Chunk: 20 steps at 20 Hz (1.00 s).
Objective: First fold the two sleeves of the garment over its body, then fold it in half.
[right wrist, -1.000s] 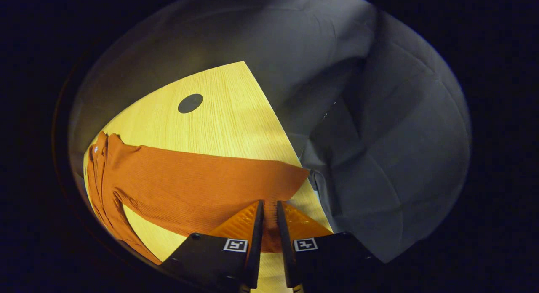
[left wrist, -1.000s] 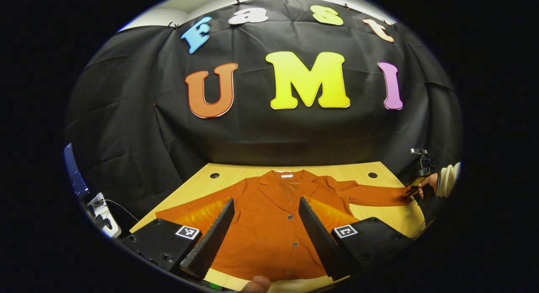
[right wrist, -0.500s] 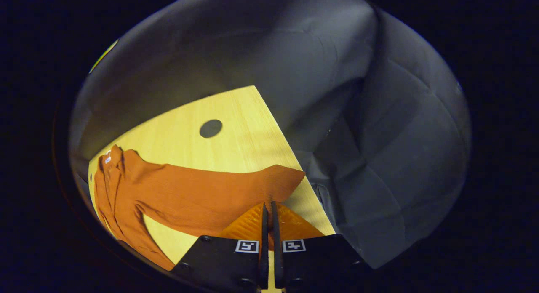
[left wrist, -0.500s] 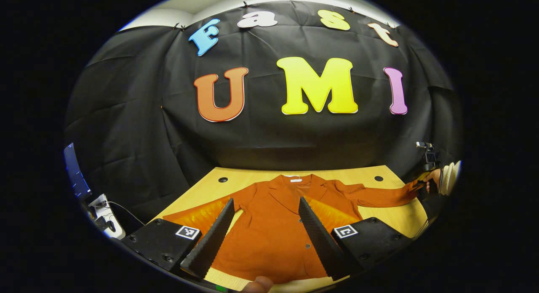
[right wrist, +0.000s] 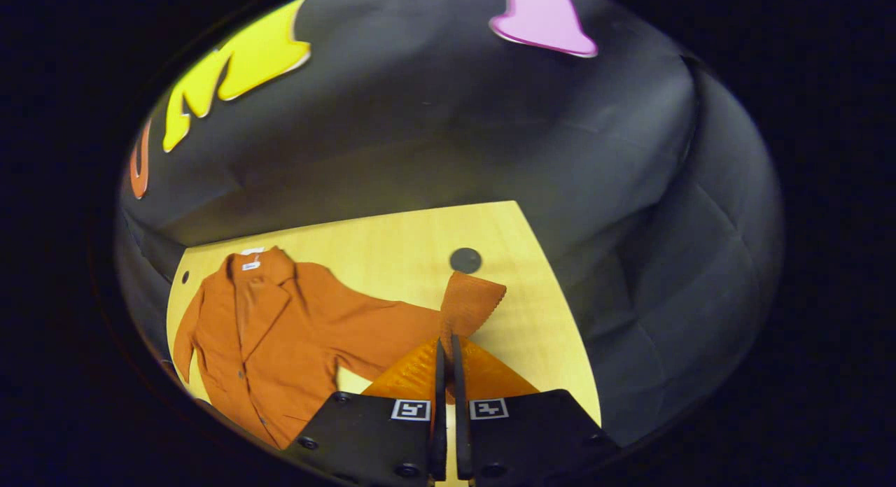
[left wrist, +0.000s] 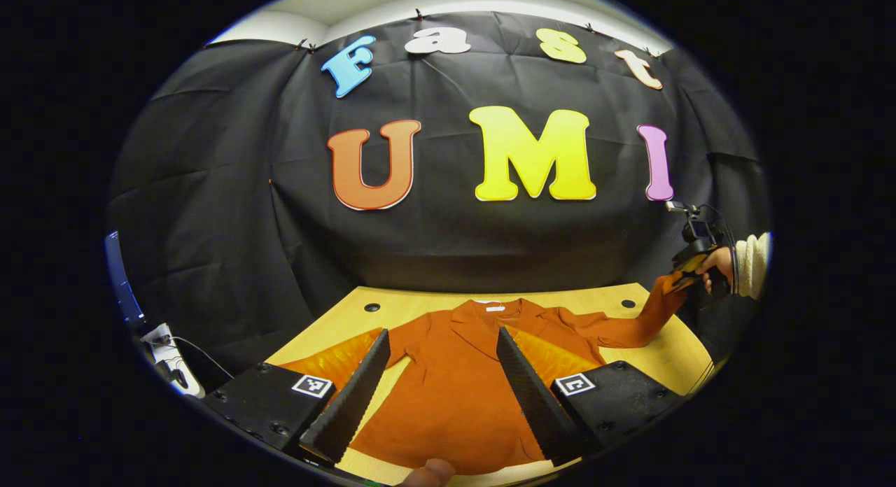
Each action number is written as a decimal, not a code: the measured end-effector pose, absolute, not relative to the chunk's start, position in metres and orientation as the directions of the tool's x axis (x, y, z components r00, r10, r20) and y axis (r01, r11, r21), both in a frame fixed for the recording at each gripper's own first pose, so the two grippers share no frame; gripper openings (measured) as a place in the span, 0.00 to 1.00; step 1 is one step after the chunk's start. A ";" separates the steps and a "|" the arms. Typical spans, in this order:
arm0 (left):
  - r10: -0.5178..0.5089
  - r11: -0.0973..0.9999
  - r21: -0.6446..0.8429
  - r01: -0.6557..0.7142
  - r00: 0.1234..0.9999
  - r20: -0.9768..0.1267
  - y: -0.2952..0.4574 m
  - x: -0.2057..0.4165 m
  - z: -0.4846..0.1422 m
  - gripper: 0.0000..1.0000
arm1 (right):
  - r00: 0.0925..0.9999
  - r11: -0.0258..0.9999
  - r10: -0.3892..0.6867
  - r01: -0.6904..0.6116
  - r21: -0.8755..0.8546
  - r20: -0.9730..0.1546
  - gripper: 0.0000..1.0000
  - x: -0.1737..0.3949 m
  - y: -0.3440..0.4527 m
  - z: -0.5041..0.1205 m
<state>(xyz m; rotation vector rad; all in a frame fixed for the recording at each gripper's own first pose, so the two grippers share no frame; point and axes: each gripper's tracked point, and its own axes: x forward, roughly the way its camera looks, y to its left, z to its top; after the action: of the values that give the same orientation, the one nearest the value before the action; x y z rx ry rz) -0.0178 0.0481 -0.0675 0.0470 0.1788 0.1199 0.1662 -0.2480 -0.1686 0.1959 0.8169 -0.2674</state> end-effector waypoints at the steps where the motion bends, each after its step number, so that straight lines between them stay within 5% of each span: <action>1: 0.119 0.992 0.054 -0.111 0.979 -0.168 0.052 -0.019 -0.066 0.99 | 0.664 0.956 -0.143 0.285 0.072 -0.734 0.06 0.173 -0.230 -0.158; 12: 0.141 0.990 0.020 -0.140 0.978 -0.156 0.121 -0.034 -0.069 0.99 | 0.719 0.999 0.038 -0.015 0.040 -0.694 0.06 0.237 0.017 -0.101; 20: 0.221 0.975 0.028 -0.220 0.955 -0.199 0.188 -0.045 -0.089 1.00 | 0.680 0.966 0.166 -0.258 -0.022 -0.715 0.06 0.267 0.199 -0.131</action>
<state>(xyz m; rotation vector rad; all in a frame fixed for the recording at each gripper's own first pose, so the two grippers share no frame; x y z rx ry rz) -0.0453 0.1881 -0.0886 0.0058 0.2031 0.2236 0.2669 0.1990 -0.1312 -0.1246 0.7887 0.2386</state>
